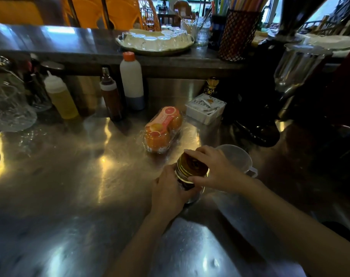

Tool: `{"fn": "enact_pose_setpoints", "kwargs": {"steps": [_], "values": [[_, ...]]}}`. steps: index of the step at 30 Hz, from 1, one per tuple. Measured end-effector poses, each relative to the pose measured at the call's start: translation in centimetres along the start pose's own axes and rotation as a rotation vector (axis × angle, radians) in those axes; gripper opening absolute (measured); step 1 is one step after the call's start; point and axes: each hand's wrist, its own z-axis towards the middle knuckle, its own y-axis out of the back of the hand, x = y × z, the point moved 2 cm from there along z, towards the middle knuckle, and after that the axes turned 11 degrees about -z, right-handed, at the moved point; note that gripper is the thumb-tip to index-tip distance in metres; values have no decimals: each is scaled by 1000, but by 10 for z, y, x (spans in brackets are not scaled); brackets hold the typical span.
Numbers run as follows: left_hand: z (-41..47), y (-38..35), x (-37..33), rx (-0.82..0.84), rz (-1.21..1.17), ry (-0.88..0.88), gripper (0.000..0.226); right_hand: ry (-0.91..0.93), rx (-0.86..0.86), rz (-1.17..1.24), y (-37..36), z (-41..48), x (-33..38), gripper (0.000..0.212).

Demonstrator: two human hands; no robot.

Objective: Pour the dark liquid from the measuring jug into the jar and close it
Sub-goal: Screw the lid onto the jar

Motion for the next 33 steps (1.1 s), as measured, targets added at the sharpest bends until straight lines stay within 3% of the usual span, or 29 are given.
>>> {"fn": "enact_pose_setpoints", "kwargs": {"steps": [6,12,15,18,20,21,23,26,28,33], "values": [[15,12,11,376,-350,109,80,150,224,-77,17,12,5,64],[31,28,5,613,-241,84,101,181,359,-87,24,16,8,69],[22,26,-1,524,-222,116,93,84,235,-248,24,15,11,69],[-3,10,-9,151,-1,55,76,-12,79,-490,18,8,19,78],[-16,-1,-10,-82,122,2,70,-51,56,-478,15,3,22,76],[-18,-4,-9,-124,137,-7,68,-47,63,-456,16,2,21,77],[-14,-3,-6,-63,31,-9,65,-27,100,-397,19,2,18,85],[-3,6,0,178,-196,50,72,-45,122,-297,24,6,16,91],[4,9,4,301,-210,74,75,-60,149,-310,24,8,19,90],[10,11,5,363,-255,69,88,-17,284,-263,29,11,25,72]]}}
